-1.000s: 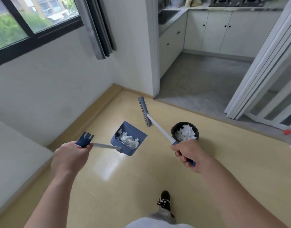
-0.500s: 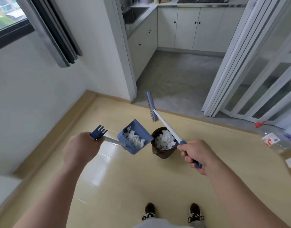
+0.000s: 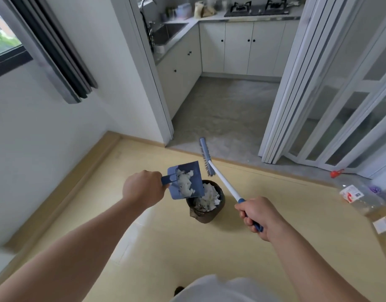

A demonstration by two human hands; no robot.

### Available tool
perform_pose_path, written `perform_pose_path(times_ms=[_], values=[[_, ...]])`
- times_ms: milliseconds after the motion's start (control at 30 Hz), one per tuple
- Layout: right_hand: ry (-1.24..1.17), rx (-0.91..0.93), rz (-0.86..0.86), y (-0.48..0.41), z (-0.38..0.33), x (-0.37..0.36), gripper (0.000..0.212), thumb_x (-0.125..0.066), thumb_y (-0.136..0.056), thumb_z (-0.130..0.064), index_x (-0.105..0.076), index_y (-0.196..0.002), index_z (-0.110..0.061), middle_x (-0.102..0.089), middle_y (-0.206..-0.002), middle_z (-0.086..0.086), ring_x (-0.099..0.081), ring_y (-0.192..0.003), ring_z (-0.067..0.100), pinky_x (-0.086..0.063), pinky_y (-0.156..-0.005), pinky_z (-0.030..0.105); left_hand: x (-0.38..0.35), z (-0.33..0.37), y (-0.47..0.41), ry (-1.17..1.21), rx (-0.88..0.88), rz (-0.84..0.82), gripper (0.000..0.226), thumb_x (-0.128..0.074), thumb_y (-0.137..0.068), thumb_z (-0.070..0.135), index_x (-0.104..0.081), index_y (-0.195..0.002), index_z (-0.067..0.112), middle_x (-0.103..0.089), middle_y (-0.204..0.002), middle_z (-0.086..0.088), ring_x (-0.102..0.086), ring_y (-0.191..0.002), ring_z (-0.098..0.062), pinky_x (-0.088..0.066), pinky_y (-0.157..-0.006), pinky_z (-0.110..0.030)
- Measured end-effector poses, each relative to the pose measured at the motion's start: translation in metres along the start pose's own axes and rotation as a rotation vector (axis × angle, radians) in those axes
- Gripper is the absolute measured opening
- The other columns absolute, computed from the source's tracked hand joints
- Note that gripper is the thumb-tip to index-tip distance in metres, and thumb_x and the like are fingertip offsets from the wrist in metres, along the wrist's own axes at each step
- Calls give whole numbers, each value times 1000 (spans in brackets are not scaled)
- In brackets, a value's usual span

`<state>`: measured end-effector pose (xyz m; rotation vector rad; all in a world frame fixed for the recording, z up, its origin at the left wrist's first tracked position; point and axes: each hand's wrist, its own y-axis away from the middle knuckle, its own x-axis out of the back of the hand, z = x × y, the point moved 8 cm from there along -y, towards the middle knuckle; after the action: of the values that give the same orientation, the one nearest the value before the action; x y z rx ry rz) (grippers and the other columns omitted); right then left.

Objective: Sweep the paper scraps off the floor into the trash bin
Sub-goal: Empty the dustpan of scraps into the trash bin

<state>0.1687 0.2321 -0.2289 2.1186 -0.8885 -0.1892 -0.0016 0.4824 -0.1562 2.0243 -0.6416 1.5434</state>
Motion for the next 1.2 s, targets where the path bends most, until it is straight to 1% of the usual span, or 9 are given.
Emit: perform_pose_path(times_ms=[133, 233, 367, 533, 633, 767, 1000, 1100, 1200], values=[[-4, -34, 22, -6, 9, 8, 18, -60, -88, -6, -57, -71, -6, -47, -54, 3, -35, -41, 13, -24, -39, 20, -10, 21, -7, -82, -119, -18, 35, -42, -99, 53, -50, -82, 25, -54, -73, 4, -55, -67, -25, -37, -54, -27], [-16, -48, 35, -7, 15, 10, 16, -60, -89, -6, -58, -73, -5, -47, -55, 3, -34, -41, 12, -24, -38, 19, -9, 22, -12, -55, -109, -3, 37, -41, -99, 55, -50, -81, 25, -52, -70, 5, -54, -66, -24, -33, -51, -27], [-18, -57, 61, -4, 21, 13, 13, -59, -88, -5, -60, -76, -4, -48, -56, 3, -35, -40, 12, -25, -37, 19, -8, 28, -15, -104, -168, 7, 35, -42, -99, 55, -51, -83, 26, -54, -74, 4, -55, -68, -24, -37, -55, -27], [-32, -60, 76, 2, 28, 13, 13, -59, -89, -5, -61, -77, -4, -48, -57, 4, -35, -42, 12, -26, -37, 20, -5, 35, -15, -138, -207, 12, 37, -42, -99, 55, -62, -94, 24, -56, -77, 4, -55, -68, -23, -39, -56, -27], [-35, -57, 83, 4, 32, 10, 13, -60, -90, -5, -61, -77, -3, -49, -58, 4, -36, -42, 12, -27, -37, 20, 0, 39, -15, -143, -220, 19, 38, -41, -100, 54, -63, -97, 23, -58, -79, 2, -54, -69, -24, -40, -57, -28], [-39, -56, 87, 9, 39, 7, 15, -60, -90, -5, -60, -75, -3, -49, -58, 4, -36, -43, 12, -27, -37, 21, 7, 49, -16, -160, -262, 42, 38, -40, -101, 53, -63, -99, 23, -66, -88, 0, -53, -71, -24, -41, -60, -29], [-43, -65, 88, 19, 49, 7, 12, -59, -89, -5, -60, -77, -3, -49, -58, 4, -36, -42, 12, -27, -37, 20, 12, 52, -12, -212, -314, 60, 35, -41, -101, 51, -63, -101, 23, -66, -89, 0, -52, -70, -24, -41, -62, -29], [-46, -65, 91, 21, 52, 7, 9, -59, -89, -5, -61, -80, -3, -49, -60, 4, -36, -42, 12, -27, -37, 20, 14, 54, -10, -208, -325, 67, 34, -42, -101, 50, -63, -102, 23, -61, -84, 1, -52, -71, -24, -40, -62, -29], [-45, -65, 95, 22, 55, 7, 6, -59, -88, -5, -62, -84, -2, -49, -61, 5, -36, -43, 12, -27, -37, 21, 15, 53, -11, -196, -316, 59, 36, -40, -100, 52, -63, -102, 23, -65, -89, 0, -52, -71, -25, -42, -63, -29]])
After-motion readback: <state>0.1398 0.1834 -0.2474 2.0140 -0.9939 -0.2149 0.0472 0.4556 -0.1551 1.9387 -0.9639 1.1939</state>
